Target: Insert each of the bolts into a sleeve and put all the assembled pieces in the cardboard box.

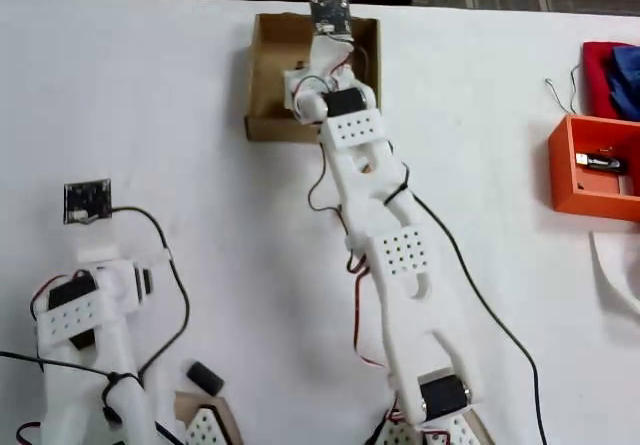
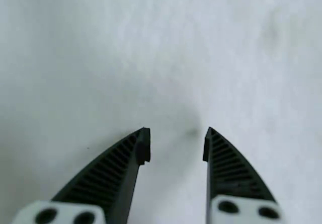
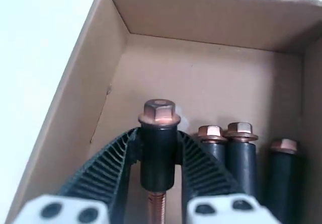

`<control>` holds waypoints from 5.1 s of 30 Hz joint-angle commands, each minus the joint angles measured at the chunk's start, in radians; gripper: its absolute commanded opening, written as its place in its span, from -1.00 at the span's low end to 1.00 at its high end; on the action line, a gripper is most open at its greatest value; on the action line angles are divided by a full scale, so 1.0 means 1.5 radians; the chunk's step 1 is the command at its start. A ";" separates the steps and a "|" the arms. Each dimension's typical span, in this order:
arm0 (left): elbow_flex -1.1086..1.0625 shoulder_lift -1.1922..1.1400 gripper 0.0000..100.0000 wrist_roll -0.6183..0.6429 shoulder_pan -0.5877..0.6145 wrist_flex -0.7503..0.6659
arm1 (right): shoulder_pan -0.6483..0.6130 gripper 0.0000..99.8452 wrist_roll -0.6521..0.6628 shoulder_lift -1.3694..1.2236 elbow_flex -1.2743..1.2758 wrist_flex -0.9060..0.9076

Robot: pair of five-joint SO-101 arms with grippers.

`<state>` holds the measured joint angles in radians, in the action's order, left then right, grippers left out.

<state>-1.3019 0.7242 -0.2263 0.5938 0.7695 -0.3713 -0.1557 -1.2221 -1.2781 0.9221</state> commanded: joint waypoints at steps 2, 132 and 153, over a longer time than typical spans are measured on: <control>0.003 0.009 -0.61 -0.001 0.003 -0.008 | -0.004 -0.96 -0.005 0.011 0.004 -0.001; 0.225 0.007 -0.56 -0.889 -0.406 0.630 | 0.224 -0.78 -0.001 0.380 -0.260 0.423; 0.565 0.003 -0.56 -0.070 0.405 0.165 | 0.010 -0.78 0.083 0.423 -0.131 0.565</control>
<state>-0.5132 0.7242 -0.3951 1.0142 1.1178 -0.3069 -0.0836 -0.6928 -1.5205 1.7461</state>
